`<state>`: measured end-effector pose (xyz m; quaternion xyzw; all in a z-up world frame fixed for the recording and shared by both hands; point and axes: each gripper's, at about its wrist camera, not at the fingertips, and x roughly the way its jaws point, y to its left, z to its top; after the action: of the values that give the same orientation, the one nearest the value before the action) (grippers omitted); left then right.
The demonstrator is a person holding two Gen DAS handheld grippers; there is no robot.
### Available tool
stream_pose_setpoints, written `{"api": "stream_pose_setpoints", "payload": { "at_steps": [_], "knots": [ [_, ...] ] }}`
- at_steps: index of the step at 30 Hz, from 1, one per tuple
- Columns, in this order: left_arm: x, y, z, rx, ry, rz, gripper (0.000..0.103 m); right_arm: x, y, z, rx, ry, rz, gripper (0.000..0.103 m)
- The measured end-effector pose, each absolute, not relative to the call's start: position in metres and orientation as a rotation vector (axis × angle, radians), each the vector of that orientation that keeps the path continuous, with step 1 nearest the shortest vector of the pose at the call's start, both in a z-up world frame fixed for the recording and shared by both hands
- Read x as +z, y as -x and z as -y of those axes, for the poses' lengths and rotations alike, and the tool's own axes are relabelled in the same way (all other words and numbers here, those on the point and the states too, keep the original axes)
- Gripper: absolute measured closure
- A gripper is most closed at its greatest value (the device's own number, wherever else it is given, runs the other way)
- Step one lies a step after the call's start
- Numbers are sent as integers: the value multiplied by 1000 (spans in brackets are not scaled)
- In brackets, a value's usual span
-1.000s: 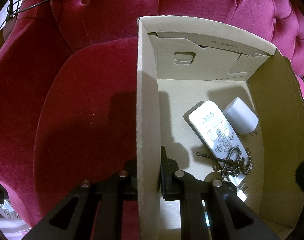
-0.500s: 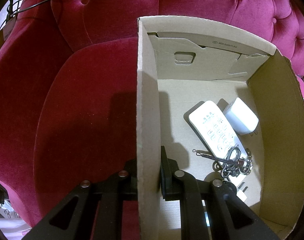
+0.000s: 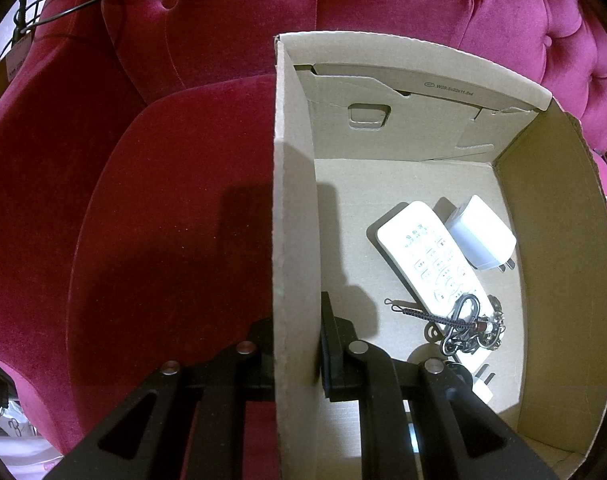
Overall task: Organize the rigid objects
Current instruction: 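Move the right gripper out of the box toward the blue fob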
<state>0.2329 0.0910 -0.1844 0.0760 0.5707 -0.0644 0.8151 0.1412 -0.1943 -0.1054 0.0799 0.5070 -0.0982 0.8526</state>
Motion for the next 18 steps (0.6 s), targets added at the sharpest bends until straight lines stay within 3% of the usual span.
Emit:
{"api": "stream_pose_setpoints", "payload": {
  "at_steps": [18],
  "knots": [
    [-184, -233, -92, -137, -163, -1217, 89, -184, -100, 278, -384, -269, -1166, 0]
  ]
}}
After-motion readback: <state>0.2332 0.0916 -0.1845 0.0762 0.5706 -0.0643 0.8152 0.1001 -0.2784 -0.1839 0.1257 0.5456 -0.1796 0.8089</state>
